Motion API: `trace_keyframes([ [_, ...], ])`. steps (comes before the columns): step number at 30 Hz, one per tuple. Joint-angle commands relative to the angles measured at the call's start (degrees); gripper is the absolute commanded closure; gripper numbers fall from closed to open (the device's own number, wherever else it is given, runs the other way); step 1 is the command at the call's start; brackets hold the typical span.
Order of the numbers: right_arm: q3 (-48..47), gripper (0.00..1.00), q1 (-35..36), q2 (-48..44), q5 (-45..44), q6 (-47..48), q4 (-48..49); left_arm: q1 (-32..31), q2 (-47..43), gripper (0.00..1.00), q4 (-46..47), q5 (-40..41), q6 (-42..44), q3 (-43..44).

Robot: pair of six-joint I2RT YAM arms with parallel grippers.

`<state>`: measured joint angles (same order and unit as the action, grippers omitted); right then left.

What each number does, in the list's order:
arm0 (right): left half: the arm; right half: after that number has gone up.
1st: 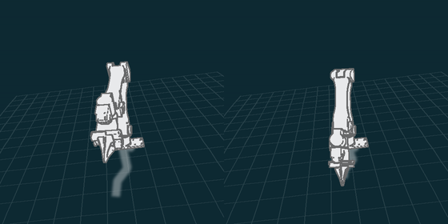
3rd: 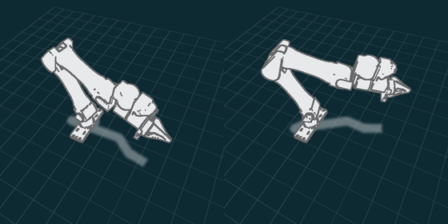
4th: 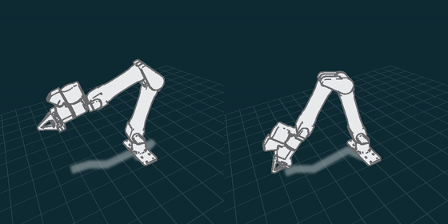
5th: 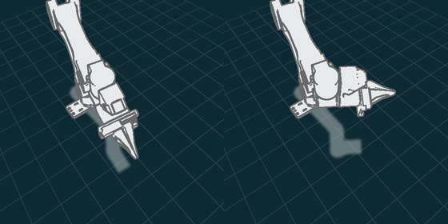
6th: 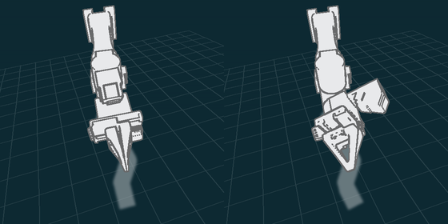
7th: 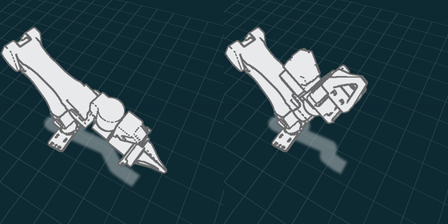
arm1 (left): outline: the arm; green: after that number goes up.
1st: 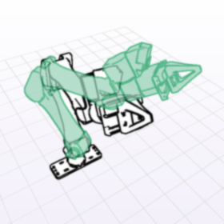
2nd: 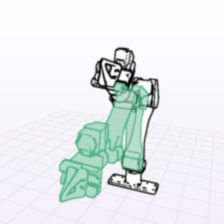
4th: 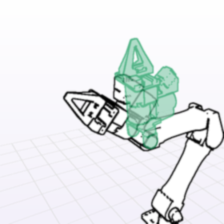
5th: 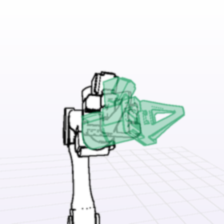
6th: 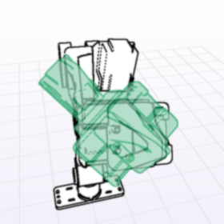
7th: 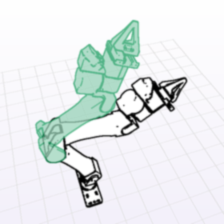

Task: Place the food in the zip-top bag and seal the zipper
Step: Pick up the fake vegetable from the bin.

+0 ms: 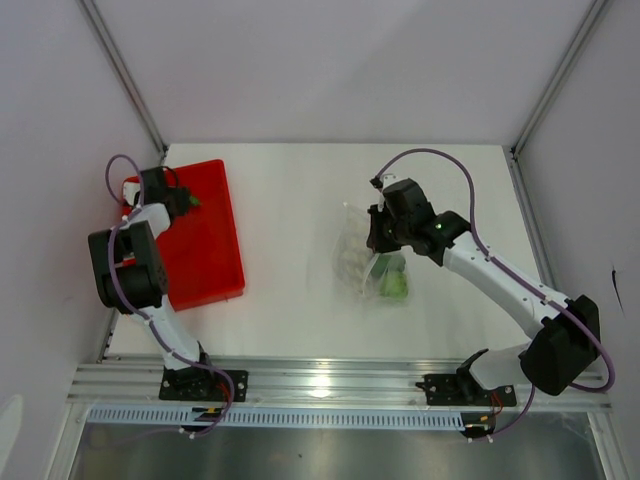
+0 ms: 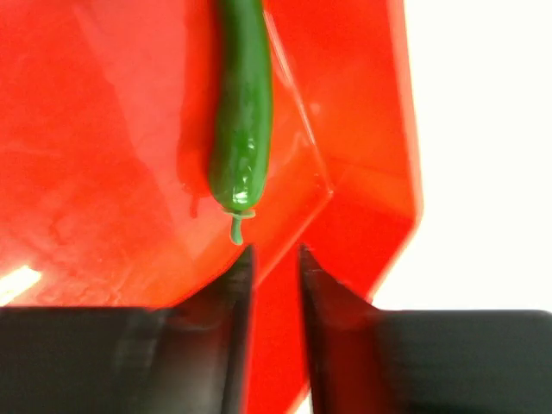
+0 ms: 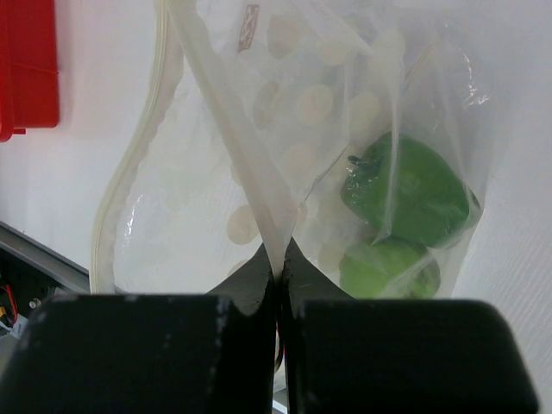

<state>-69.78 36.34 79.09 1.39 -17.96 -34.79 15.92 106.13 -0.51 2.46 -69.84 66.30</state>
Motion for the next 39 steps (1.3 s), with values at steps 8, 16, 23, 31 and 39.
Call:
trace_keyframes([
  [8,0.9,1.0,-0.4,-3.0,-0.8,-0.1,1.9,-0.2,1.5,0.44,-6.3,1.1,4.8,7.8],
  [16,1.1,1.0,-0.6,-3.2,-0.7,-0.1,2.1,-0.5,7.9,0.44,-14.2,2.9,9.7,17.3],
  [23,1.5,1.0,-0.7,-2.6,-0.2,-0.4,2.9,-1.9,11.1,0.44,-20.7,9.8,13.9,24.0],
  [31,1.6,1.0,-0.9,-2.7,-0.4,-0.3,2.9,-3.4,15.2,0.44,-24.7,11.7,15.0,28.8],
  [39,2.2,1.0,-1.5,-3.2,-0.2,-0.1,2.9,-3.3,18.3,0.44,-30.2,10.7,12.1,34.1],
])
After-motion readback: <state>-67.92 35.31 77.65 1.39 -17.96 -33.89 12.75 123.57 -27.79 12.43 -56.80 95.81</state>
